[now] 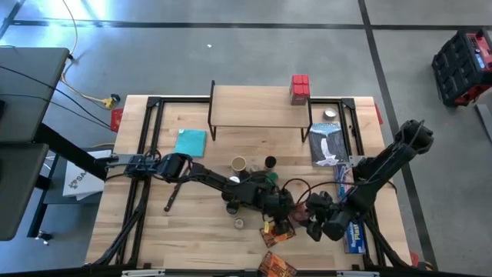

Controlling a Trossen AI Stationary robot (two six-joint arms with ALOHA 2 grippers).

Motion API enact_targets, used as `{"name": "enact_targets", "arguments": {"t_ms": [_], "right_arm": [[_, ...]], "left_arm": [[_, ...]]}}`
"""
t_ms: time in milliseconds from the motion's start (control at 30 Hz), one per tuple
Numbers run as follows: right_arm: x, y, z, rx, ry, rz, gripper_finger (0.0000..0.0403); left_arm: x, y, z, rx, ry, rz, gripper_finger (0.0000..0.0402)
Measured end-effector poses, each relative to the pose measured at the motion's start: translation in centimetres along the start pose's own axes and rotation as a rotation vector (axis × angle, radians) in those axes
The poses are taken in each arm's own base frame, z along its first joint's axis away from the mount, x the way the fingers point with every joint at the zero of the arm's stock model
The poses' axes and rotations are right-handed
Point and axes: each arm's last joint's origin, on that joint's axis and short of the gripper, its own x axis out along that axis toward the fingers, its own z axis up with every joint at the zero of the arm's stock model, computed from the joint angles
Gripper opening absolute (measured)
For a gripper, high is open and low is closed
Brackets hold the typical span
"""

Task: Shelf spices
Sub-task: Put the red seasoning can on the shelf

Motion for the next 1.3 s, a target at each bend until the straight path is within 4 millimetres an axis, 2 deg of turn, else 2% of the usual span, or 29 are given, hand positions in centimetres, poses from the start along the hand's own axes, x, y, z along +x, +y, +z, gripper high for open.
{"name": "enact_targets", "arguments": {"t_ms": [200, 333, 467, 700, 900, 1133, 1300], "right_arm": [[-0.3, 0.9, -1.1, -0.11, -0.018, -0.016, 0.0268], [0.6, 1.1, -2.6, -0.17, 0.048, -0.053, 0.0268], [1.7, 1.7, -3.8, -0.213, 0.108, -0.079, 0.0268], [2.8, 3.2, -4.3, -0.273, 0.157, -0.223, 0.0268], [1.8, 4.5, -3.6, -0.326, 0.187, -0.33, 0.0268], [0.6, 5.2, -3.0, -0.32, 0.207, -0.368, 0.0268], [-1.3, 6.2, -2.1, -0.37, 0.238, -0.415, 0.0268]], "left_arm": [[-0.8, -1.3, -0.2, 0.111, -0.046, 0.068, 0.0], [-1.0, -1.7, -0.1, 0.163, -0.083, 0.121, 0.0], [-2.4, -2.4, 1.3, 0.194, -0.155, 0.11, 0.0], [-2.4, -2.8, 1.3, 0.221, -0.158, 0.076, 0.0], [-1.7, -2.5, 0.4, 0.234, -0.097, 0.055, 0.0], [-1.8, -2.6, 0.3, 0.257, -0.094, 0.087, 0.0], [-4.0, -3.2, 1.2, 0.297, -0.125, 0.132, 0.0]]}}
